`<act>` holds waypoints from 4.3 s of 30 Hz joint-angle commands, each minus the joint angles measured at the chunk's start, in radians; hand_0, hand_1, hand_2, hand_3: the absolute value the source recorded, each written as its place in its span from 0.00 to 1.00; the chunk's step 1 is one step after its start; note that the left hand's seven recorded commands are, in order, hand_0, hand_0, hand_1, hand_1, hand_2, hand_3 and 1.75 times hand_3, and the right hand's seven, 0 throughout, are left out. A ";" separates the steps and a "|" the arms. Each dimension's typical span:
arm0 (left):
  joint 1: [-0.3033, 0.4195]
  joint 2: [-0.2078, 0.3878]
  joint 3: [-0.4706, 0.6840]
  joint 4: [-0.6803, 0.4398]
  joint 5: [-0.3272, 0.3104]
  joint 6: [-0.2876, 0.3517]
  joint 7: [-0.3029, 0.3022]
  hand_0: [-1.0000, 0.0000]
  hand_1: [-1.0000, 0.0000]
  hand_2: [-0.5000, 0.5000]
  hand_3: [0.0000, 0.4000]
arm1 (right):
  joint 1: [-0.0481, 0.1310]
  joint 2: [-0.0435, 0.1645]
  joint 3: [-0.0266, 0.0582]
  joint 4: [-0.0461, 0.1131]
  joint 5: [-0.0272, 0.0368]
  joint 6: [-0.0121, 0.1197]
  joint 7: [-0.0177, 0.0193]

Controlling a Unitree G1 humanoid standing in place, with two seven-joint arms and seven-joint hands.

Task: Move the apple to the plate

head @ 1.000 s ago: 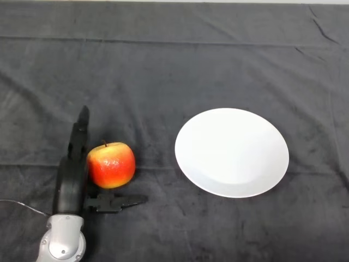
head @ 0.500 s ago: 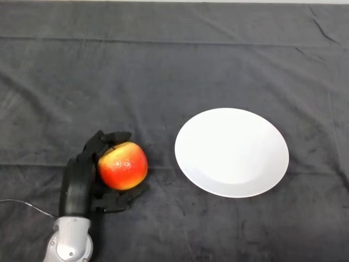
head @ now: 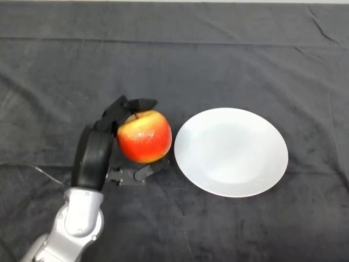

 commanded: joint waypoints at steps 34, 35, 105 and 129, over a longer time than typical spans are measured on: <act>-0.334 -0.163 -0.358 0.356 -0.010 0.025 0.089 0.00 0.00 0.50 1.00 | 0.008 -0.033 -0.0062 -0.015 -0.0043 0.000 -0.0054; -0.345 -0.168 -0.375 0.374 -0.019 0.023 0.089 0.00 0.00 0.50 1.00 | 0.008 -0.033 -0.0064 -0.015 -0.0042 0.000 -0.0051; -0.074 0.302 -0.243 -0.190 -0.124 0.003 0.153 1.00 1.00 0.50 0.00 | 0.004 -0.037 -0.0095 -0.004 -0.0026 -0.003 0.0032; 0.299 0.434 0.334 0.190 -0.420 -0.392 0.111 1.00 1.00 0.50 0.00 | 0.005 -0.036 -0.0085 -0.007 -0.0032 -0.002 0.0005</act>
